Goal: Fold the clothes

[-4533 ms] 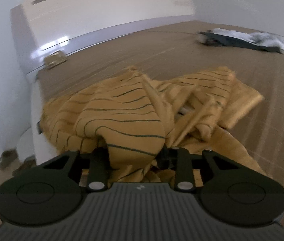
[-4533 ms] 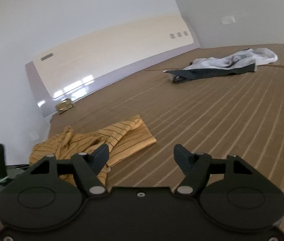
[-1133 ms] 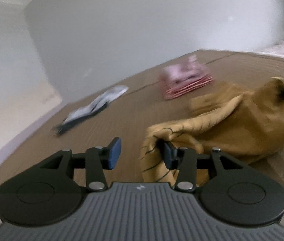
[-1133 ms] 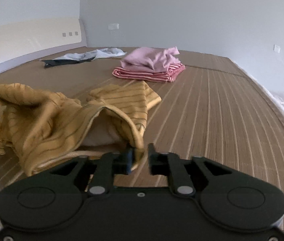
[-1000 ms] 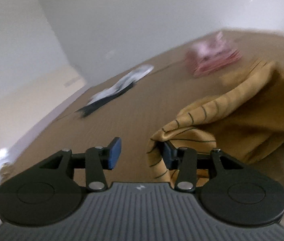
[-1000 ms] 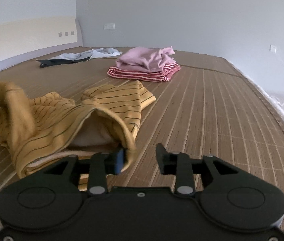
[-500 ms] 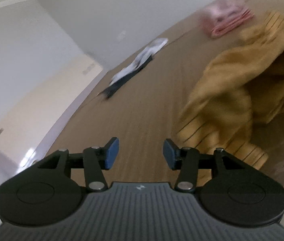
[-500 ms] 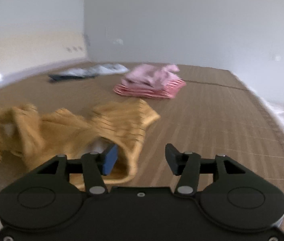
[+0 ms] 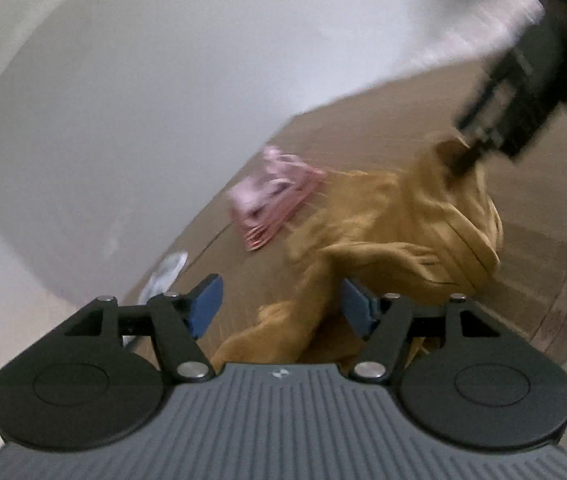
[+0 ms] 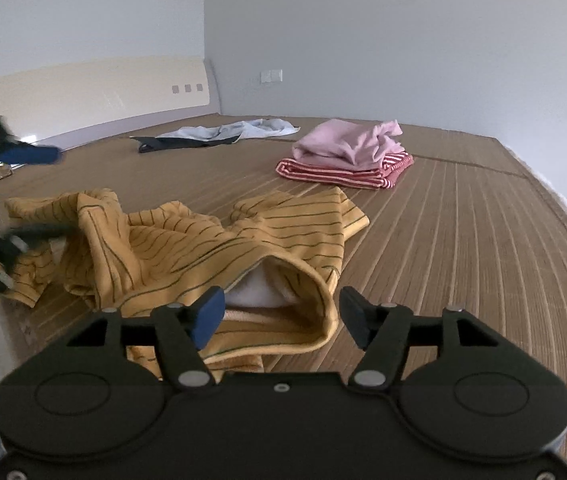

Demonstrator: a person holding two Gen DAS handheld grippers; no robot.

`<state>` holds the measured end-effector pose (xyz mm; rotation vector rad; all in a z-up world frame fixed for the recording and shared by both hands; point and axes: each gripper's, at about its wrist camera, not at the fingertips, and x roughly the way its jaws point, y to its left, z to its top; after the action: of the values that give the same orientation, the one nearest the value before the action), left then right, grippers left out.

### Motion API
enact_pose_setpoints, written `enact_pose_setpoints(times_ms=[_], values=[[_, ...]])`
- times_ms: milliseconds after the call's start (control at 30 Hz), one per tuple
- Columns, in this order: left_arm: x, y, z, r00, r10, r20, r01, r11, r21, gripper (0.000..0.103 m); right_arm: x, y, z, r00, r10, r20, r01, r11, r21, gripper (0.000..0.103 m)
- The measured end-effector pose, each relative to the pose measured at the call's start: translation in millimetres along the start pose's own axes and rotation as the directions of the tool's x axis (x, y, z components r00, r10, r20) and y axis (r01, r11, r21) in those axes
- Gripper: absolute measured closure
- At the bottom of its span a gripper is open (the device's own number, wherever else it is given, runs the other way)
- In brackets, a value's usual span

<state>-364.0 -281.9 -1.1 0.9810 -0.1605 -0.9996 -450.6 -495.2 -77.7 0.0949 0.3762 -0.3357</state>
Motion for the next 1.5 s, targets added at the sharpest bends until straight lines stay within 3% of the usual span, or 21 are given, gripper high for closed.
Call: enact_pose_setpoints(times_ms=[100,233,267,367,467,600,700,833,967,1133,1267,1500], values=[[18.0,-15.8,6.7,0.999,-0.050,-0.012,0.050,0.995,0.088,0.038,-2.6,-3.9,-2.6,1.000,0.008,0.001,-0.008,1.000,0.020,0.037],[30.1,-18.1,9.0,0.996,-0.045,-0.078,0.051,0.996,0.073,0.083,-6.1,-9.7,-6.2,1.000,0.020,0.004,-0.020,0.998,0.051,0.036],[27.9,-11.4,8.5,0.996,-0.042,-0.082,0.044,0.999,0.020,0.086,-7.0,-11.1,-7.1,1.000,0.023,0.004,-0.023,0.998,0.059,0.036],[13.5,15.4,6.8,0.999,-0.006,-0.050,-0.002,0.988,-0.157,0.087,-9.3,-14.7,-10.0,1.000,0.026,0.005,-0.027,0.996,0.079,0.034],[-6.0,42.0,2.9,0.995,0.090,-0.051,-0.099,0.969,-0.224,0.087,-6.2,-17.2,-12.5,1.000,0.018,-0.005,-0.018,0.996,0.092,0.034],[-28.4,74.0,-10.1,0.960,0.233,-0.153,-0.269,0.918,-0.292,0.087,-3.3,-16.3,-14.8,0.999,0.033,-0.009,-0.032,0.994,0.104,0.034],[-37.1,94.0,-33.9,0.934,0.254,-0.251,-0.334,0.870,-0.363,0.087,-0.2,-13.3,-16.5,0.999,0.046,-0.015,-0.044,0.994,0.101,0.034],[-39.4,103.2,-65.2,0.921,0.204,-0.331,-0.335,0.850,-0.406,0.087,6.2,-9.2,-18.1,0.998,0.057,-0.032,-0.054,0.995,0.088,0.033],[-38.8,88.0,-82.4,0.914,0.188,-0.359,-0.326,0.866,-0.379,0.087,12.0,-5.1,-19.1,0.997,0.065,-0.047,-0.061,0.996,0.072,0.032],[-26.0,80.8,-87.6,0.914,0.187,-0.359,-0.326,0.867,-0.377,0.086,15.5,-3.0,-17.8,0.996,0.081,-0.043,-0.079,0.995,0.055,0.029],[5.9,84.1,-78.9,0.918,0.183,-0.352,-0.318,0.871,-0.376,0.086,19.3,0.2,-17.1,0.994,0.102,-0.045,-0.100,0.994,0.034,0.028],[19.0,81.9,-79.9,0.917,0.176,-0.357,-0.311,0.876,-0.368,0.086,28.3,20.5,-18.8,0.988,0.106,-0.111,-0.113,0.992,-0.061,0.029]])
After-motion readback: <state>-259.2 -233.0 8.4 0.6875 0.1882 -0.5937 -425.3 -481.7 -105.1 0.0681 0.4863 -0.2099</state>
